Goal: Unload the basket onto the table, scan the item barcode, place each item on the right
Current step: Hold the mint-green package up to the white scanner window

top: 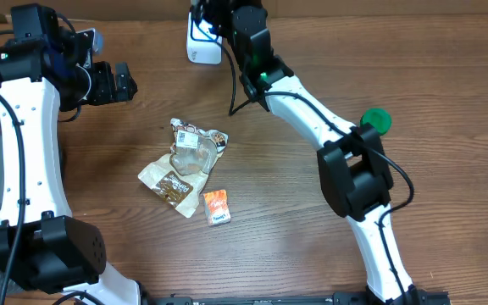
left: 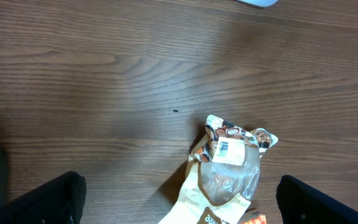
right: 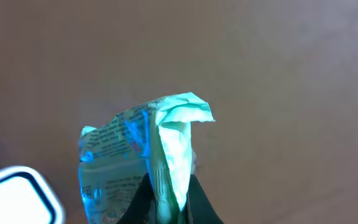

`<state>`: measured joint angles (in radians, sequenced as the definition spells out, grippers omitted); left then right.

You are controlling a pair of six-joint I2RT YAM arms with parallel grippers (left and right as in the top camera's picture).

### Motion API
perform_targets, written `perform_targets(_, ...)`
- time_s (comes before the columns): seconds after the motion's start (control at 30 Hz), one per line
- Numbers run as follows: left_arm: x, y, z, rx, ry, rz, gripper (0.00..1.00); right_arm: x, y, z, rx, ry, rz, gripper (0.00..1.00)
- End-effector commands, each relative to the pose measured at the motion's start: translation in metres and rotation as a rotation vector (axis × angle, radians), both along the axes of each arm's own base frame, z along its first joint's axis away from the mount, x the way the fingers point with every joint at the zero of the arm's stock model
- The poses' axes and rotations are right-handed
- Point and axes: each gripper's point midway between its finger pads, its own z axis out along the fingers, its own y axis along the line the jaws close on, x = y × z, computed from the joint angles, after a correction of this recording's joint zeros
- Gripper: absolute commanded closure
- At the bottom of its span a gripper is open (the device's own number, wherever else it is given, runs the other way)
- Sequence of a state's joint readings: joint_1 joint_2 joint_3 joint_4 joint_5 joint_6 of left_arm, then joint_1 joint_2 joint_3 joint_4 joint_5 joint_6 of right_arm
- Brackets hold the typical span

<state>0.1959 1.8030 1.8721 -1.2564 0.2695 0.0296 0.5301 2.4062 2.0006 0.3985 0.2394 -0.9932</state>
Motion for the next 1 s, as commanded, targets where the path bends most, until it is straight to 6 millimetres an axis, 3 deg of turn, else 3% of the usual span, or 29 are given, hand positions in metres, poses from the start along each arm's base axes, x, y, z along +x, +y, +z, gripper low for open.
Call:
perform_targets(0.0,0.002,-0.004,-0.002,-0.005,0.000,-0.025,0.00,0.003,0.012,-0.012,-0.223,-0.097,0.044,0.96)
perform_targets(0.33,0.002,-0.004,-0.002,-0.005,0.000,-0.025,0.00,0.010,0.020,-0.075,-0.290,-0.038,0.086,0.95)
perform_targets(0.97,0.002,-0.004,-0.002,-0.005,0.000,-0.025,0.00,0.011,0.019,-0.069,-0.272,-0.072,0.087,0.92)
